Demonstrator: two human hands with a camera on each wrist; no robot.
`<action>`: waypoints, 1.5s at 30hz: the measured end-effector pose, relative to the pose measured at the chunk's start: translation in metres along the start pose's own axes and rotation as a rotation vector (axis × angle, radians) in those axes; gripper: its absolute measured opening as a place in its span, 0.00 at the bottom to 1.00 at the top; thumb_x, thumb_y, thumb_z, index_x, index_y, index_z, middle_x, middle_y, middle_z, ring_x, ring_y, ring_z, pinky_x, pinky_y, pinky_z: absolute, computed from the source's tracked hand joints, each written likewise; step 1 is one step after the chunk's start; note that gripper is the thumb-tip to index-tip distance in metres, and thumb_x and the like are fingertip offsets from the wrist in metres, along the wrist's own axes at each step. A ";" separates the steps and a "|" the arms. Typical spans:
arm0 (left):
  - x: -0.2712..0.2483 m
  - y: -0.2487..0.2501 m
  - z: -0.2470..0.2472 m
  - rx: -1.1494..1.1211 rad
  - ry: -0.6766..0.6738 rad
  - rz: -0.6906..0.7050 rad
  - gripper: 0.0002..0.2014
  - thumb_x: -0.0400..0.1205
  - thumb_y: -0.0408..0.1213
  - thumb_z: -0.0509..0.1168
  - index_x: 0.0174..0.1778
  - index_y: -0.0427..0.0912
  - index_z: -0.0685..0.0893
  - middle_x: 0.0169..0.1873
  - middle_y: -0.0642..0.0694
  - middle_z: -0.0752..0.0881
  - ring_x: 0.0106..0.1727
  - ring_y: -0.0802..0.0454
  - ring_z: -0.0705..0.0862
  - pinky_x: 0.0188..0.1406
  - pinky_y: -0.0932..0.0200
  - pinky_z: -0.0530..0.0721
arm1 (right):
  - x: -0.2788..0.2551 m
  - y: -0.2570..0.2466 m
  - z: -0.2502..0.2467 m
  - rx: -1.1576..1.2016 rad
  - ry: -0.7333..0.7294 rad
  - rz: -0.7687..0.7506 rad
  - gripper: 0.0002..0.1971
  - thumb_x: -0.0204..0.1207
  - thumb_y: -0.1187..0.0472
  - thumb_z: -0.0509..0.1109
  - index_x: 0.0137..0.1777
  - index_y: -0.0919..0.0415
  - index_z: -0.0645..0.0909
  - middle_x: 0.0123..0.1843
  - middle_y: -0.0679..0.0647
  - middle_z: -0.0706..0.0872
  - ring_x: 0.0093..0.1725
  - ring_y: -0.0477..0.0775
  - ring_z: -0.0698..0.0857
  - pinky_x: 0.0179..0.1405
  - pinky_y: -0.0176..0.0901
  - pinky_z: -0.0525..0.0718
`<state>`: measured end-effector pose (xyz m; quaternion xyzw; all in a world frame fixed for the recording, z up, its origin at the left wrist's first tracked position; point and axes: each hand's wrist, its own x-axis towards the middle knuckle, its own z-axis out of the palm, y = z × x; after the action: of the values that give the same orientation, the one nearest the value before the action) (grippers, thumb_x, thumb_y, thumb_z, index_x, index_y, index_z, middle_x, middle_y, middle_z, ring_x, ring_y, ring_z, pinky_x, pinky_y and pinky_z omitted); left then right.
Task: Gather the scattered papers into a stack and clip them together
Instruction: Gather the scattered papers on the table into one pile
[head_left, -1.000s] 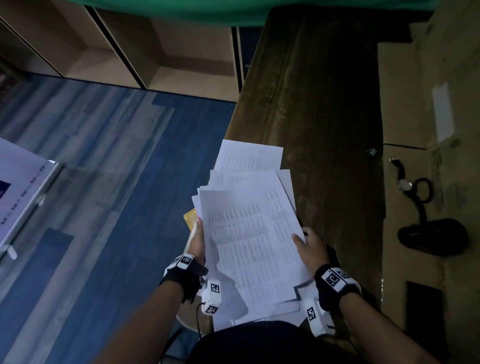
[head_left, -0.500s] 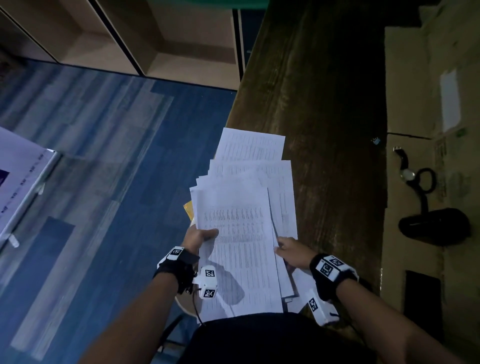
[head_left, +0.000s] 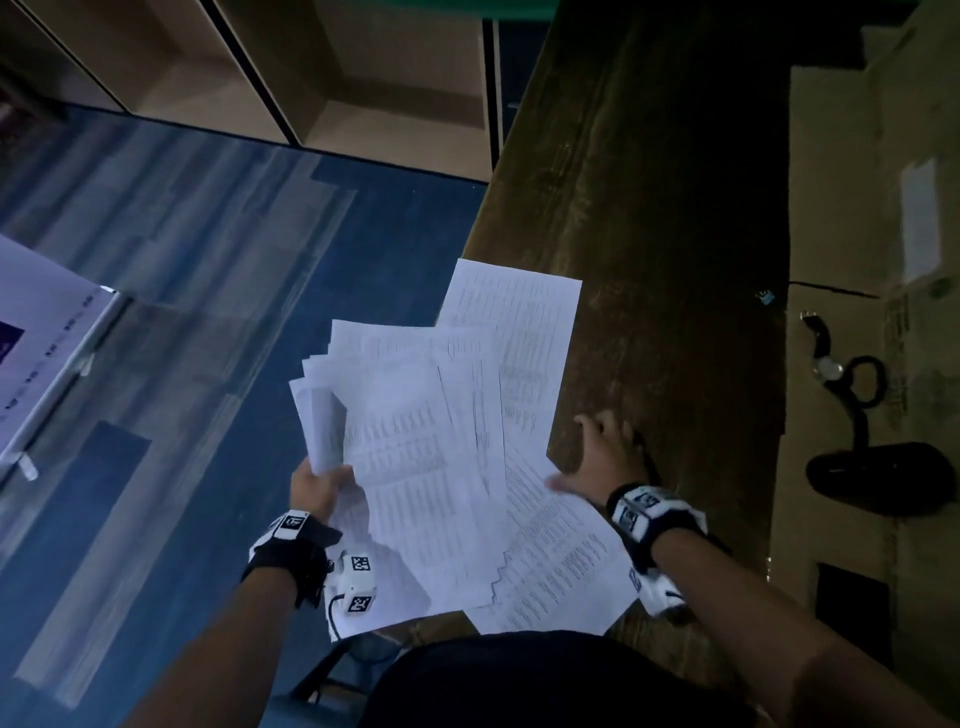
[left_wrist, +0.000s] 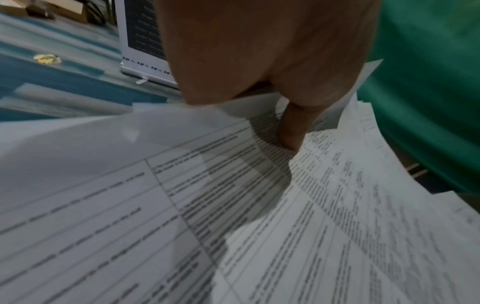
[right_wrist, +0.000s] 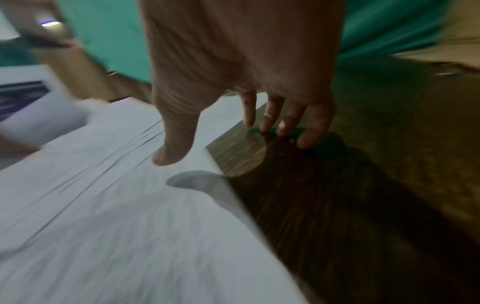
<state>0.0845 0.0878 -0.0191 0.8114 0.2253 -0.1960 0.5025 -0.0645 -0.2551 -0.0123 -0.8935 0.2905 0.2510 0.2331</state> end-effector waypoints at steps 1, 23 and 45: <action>0.000 -0.004 -0.002 0.023 -0.003 0.001 0.04 0.71 0.23 0.68 0.38 0.31 0.80 0.32 0.38 0.81 0.34 0.45 0.78 0.35 0.55 0.78 | -0.008 -0.007 0.008 -0.122 -0.004 -0.061 0.58 0.49 0.28 0.77 0.79 0.49 0.59 0.77 0.56 0.61 0.75 0.62 0.64 0.70 0.66 0.72; 0.007 -0.009 -0.011 -0.251 0.041 -0.095 0.20 0.76 0.21 0.70 0.65 0.28 0.82 0.57 0.35 0.86 0.57 0.37 0.85 0.65 0.41 0.82 | 0.040 -0.035 -0.016 0.605 0.079 0.112 0.14 0.76 0.56 0.71 0.54 0.66 0.81 0.53 0.63 0.88 0.53 0.64 0.87 0.49 0.47 0.81; 0.024 -0.032 -0.020 -0.373 -0.068 -0.197 0.20 0.75 0.23 0.71 0.64 0.35 0.84 0.61 0.33 0.88 0.63 0.31 0.86 0.67 0.27 0.79 | 0.138 -0.074 -0.043 0.163 0.222 -0.117 0.16 0.68 0.55 0.81 0.35 0.57 0.74 0.87 0.57 0.52 0.85 0.63 0.51 0.82 0.60 0.58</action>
<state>0.0884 0.1224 -0.0473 0.6713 0.3187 -0.2263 0.6297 0.0939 -0.2814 -0.0399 -0.9093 0.2813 0.1123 0.2854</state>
